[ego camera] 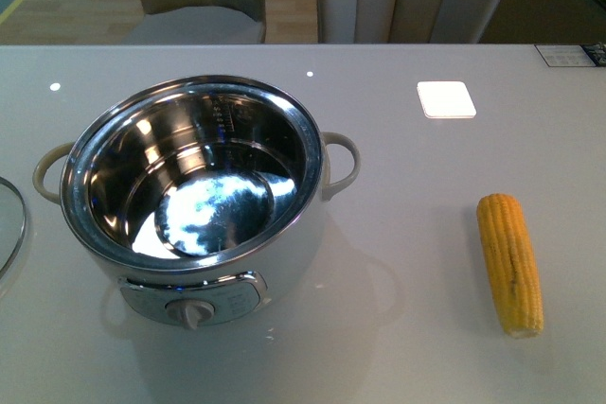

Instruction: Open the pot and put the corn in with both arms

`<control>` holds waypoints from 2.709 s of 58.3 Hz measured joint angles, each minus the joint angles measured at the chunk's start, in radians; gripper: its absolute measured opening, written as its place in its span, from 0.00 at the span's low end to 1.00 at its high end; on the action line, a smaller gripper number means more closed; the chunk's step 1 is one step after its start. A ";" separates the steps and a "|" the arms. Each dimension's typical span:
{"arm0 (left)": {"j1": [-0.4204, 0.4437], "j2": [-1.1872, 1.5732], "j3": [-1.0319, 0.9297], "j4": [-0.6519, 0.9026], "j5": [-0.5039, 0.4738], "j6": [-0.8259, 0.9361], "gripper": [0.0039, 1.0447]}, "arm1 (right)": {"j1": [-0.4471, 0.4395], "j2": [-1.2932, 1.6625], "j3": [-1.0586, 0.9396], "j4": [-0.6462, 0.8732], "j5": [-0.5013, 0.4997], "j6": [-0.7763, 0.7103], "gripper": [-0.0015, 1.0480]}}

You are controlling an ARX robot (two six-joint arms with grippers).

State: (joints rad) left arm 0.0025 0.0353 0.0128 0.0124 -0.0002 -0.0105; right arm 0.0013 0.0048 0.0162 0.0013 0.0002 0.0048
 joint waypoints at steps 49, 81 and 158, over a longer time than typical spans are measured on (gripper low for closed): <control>0.000 -0.030 0.000 -0.013 0.000 0.000 0.77 | 0.060 0.423 0.187 -0.446 0.246 0.229 0.92; 0.000 -0.030 0.000 -0.013 0.000 0.002 0.93 | 0.050 1.380 0.307 0.289 0.125 0.010 0.92; 0.000 -0.030 0.000 -0.013 0.000 0.002 0.93 | 0.121 2.137 0.659 0.358 -0.016 0.108 0.38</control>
State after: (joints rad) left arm 0.0025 0.0055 0.0128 -0.0002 -0.0002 -0.0082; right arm 0.1219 2.1418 0.6750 0.3595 -0.0158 0.1131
